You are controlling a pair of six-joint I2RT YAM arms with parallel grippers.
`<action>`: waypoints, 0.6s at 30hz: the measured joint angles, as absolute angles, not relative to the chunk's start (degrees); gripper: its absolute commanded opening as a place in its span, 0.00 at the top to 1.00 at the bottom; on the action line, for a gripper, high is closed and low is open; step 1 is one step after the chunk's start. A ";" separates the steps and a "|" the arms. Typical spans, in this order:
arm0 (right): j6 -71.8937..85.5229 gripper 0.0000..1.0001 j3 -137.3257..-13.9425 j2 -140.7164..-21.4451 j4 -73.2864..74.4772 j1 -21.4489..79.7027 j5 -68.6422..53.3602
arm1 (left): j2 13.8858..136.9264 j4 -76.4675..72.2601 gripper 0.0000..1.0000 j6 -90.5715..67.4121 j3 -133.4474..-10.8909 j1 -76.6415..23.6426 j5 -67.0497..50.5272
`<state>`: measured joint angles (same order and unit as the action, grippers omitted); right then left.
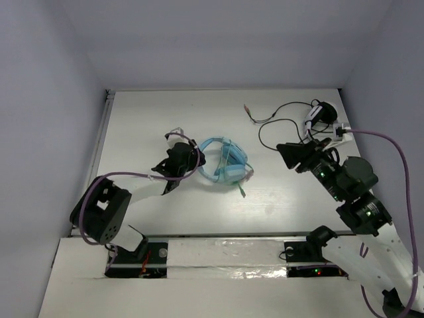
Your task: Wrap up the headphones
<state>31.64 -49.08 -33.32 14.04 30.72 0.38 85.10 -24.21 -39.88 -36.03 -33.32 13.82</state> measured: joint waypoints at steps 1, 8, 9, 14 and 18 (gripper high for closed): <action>31.16 0.41 -49.80 -32.71 15.09 30.72 1.61 | 84.31 -23.66 0.36 -39.92 -36.03 -33.32 13.98; 28.64 0.00 -53.82 -25.71 19.09 30.72 10.57 | 65.36 -18.33 0.01 -39.07 -36.86 -33.67 17.19; 28.42 0.00 -54.13 -25.32 19.38 30.72 11.38 | 63.07 -17.19 0.01 -38.54 -37.36 -33.67 17.65; 27.33 0.00 -56.21 -22.20 22.02 30.72 16.45 | 49.69 -11.51 0.01 -35.40 -40.40 -33.69 18.46; 26.96 0.00 -56.31 -19.25 24.40 30.72 18.28 | 43.35 -6.76 0.01 -33.39 -43.88 -33.69 17.61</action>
<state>26.96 -56.31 -19.25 24.40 30.72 18.28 43.35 -6.76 -33.39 -43.88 -33.69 17.61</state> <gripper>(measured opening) 0.994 0.990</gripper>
